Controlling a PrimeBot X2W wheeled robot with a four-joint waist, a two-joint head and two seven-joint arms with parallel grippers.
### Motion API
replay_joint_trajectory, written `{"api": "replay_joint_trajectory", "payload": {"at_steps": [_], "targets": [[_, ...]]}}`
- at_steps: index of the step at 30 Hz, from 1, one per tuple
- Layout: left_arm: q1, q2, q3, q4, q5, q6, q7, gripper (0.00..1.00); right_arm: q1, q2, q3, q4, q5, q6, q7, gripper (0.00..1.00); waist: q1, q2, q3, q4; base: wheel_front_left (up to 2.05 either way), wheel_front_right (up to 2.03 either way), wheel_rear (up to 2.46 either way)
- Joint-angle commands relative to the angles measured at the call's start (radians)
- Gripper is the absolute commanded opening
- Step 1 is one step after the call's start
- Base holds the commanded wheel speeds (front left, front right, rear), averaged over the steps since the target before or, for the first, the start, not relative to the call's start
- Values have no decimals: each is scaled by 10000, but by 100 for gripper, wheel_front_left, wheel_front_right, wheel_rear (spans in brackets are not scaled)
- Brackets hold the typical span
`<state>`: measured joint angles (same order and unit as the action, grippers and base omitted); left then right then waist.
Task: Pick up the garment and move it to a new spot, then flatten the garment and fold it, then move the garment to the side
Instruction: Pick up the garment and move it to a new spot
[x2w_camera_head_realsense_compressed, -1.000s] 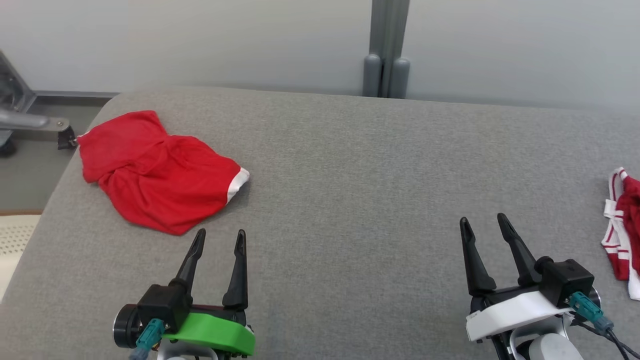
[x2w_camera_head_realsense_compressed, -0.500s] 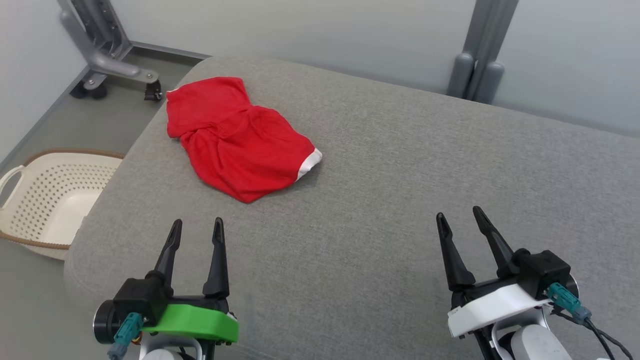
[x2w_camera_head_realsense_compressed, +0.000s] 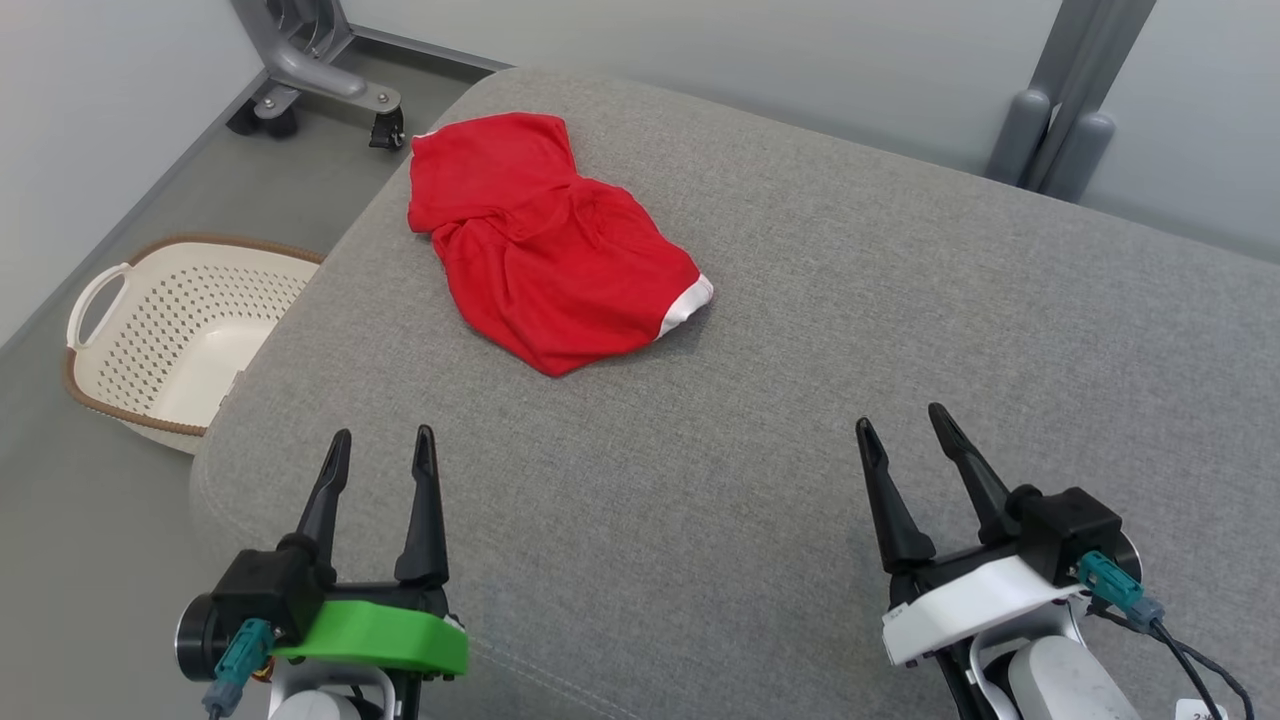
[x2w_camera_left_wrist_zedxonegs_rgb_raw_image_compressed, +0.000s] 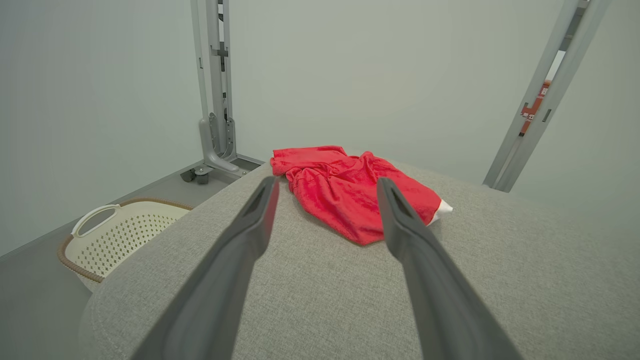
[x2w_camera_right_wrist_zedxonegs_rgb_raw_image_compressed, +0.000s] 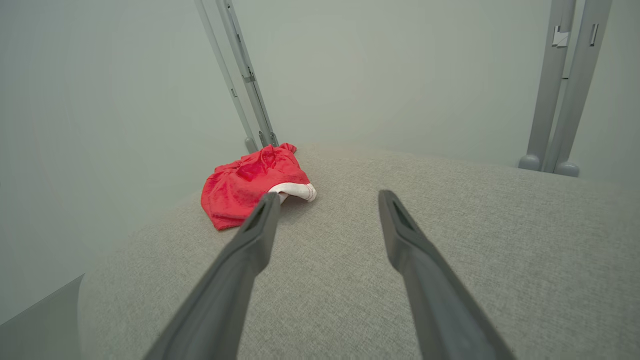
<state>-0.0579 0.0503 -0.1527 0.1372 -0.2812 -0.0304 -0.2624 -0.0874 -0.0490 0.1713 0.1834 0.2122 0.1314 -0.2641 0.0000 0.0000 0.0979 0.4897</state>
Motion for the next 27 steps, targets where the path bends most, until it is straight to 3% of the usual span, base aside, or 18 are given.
{"api": "replay_joint_trajectory", "payload": {"at_steps": [1, 8, 15, 19, 27], "targets": [[-189, 9, 37, -33, -64, 59, -28, 100, -87, -30, 25, 35, -9, -18, 0, 100, 0, 0, 32, -43, 0, 0, 0], [-492, 9, 367, -184, -283, 96, -28, 100, -384, -35, -203, -200, -247, -18, 0, 100, 0, 0, 541, -417, 0, 0, 0], [-1710, 15, 940, 554, 530, 72, -28, 100, -1120, -35, -624, -714, -1236, -18, 0, 100, 0, 0, 1842, -940, 0, 0, 0], [-2912, 221, 1471, 1590, 696, -136, -28, 100, -1676, -139, -858, -1101, -1881, -18, 1, 100, 0, 0, 2757, -1304, 0, 0, 0], [-6107, 1437, 1989, 5003, -4, -718, 713, 100, -2373, -350, -1102, -2036, -2571, -18, 1, 100, 0, 0, 4335, -2094, 0, 0, 0]]}}
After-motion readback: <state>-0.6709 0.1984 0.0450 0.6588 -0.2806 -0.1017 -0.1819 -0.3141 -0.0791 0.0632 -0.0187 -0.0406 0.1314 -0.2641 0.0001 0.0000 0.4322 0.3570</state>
